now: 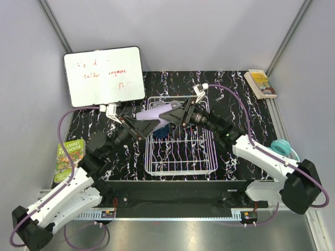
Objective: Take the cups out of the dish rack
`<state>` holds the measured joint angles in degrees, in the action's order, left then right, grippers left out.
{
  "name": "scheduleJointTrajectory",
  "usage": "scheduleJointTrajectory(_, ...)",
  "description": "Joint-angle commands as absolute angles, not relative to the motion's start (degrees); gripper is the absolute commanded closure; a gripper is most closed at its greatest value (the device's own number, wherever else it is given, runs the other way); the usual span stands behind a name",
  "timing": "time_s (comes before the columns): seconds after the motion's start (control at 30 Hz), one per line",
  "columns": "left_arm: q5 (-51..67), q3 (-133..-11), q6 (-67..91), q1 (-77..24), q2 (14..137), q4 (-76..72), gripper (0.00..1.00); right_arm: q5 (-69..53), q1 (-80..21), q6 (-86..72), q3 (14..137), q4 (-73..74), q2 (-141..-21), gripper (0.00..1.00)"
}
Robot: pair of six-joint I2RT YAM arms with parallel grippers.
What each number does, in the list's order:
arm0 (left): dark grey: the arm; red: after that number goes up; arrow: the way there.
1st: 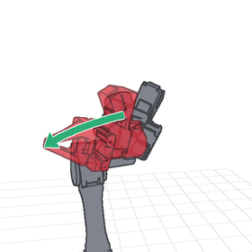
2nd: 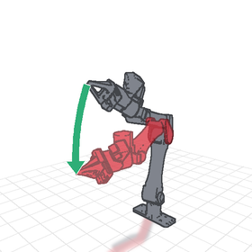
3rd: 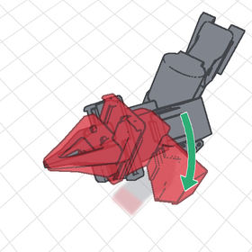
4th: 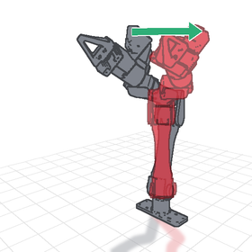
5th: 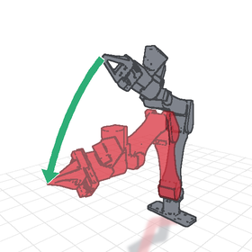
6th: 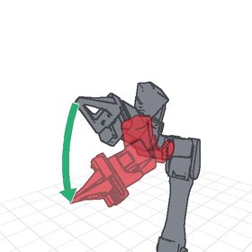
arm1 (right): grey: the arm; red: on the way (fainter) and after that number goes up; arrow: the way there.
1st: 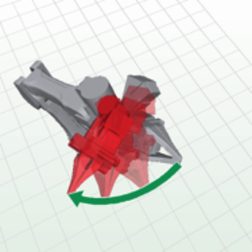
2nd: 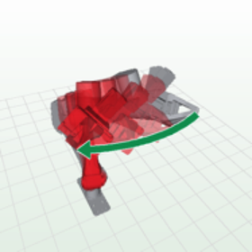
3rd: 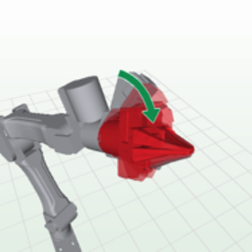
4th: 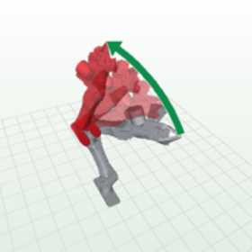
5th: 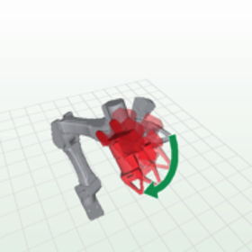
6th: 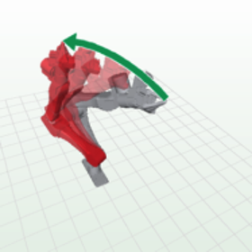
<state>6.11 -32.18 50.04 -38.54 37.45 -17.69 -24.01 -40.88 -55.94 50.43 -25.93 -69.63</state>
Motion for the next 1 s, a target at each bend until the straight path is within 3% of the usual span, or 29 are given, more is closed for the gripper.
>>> scheduleJointTrajectory(0.0, 10.2, -32.3, 51.4, -38.3, 39.3, -25.5, 0.32, -28.0, -41.7, -58.4, 50.8, -31.9, -71.1, 1.00)
scheduleJointTrajectory(0.03, 10.5, -32.3, 51.5, -38.3, 39.5, -26.4, 0.42, -28.2, -41.9, -58.4, 50.8, -32.2, -71.3, 1.00)
scheduleJointTrajectory(0.1, 11.3, -32.2, 51.9, -38.3, 40.2, -26.9, 0.51, -29.0, -42.1, -58.6, 51.0, -32.3, -72.2, 1.00)
scheduleJointTrajectory(0.2, 12.0, -32.1, 51.8, -38.3, 40.9, -26.9, 0.75, -29.4, -42.3, -58.7, 51.2, -32.3, -72.9, 1.00)
scheduleJointTrajectory(0.23, 12.0, -32.5, 51.8, -38.3, 41.0, -25.7, 1.00, -29.3, -42.4, -58.6, 51.0, -32.1, -72.8, 1.00)
scheduleJointTrajectory(0.33, 11.3, -32.8, 51.2, -38.3, 40.6, -23.9, 1.00, -27.9, -42.3, -57.0, 51.1, -28.9, -71.5, 1.00)
scheduleJointTrajectory(0.43, 9.8, -33.5, 50.5, -38.3, 39.7, -19.8, 1.00, -25.6, -42.4, -53.5, 52.2, -22.7, -69.2, 0.71)
scheduleJointTrajectory(0.47, 9.1, -34.7, 49.7, -38.3, 39.3, -18.0, 1.00, -23.3, -42.3, -51.5, 52.9, -20.8, -67.6, 0.49)
scheduleJointTrajectory(0.57, 6.5, -37.7, 47.5, -38.3, 38.5, -10.0, 1.00, -16.5, -42.4, -46.9, 54.8, -11.9, -63.5, 0.16)
scheduleJointTrajectory(0.67, 3.1, -41.6, 44.7, -38.3, 37.5, -1.0, 1.00, -7.9, -42.2, -41.9, 57.1, -3.2, -59.2, 0.01)
scheduleJointTrajectory(0.87, -10.2, -48.8, 36.7, -38.3, 35.9, 18.1, 1.00, 5.7, -42.1, -35.2, 59.4, 8.0, -53.0, 0.00)
scheduleJointTrajectory(0.97, -21.7, -57.4, 32.6, -38.2, 41.6, 31.3, 1.00, 11.8, -42.1, -33.6, 62.3, 15.6, -54.0, 0.00)
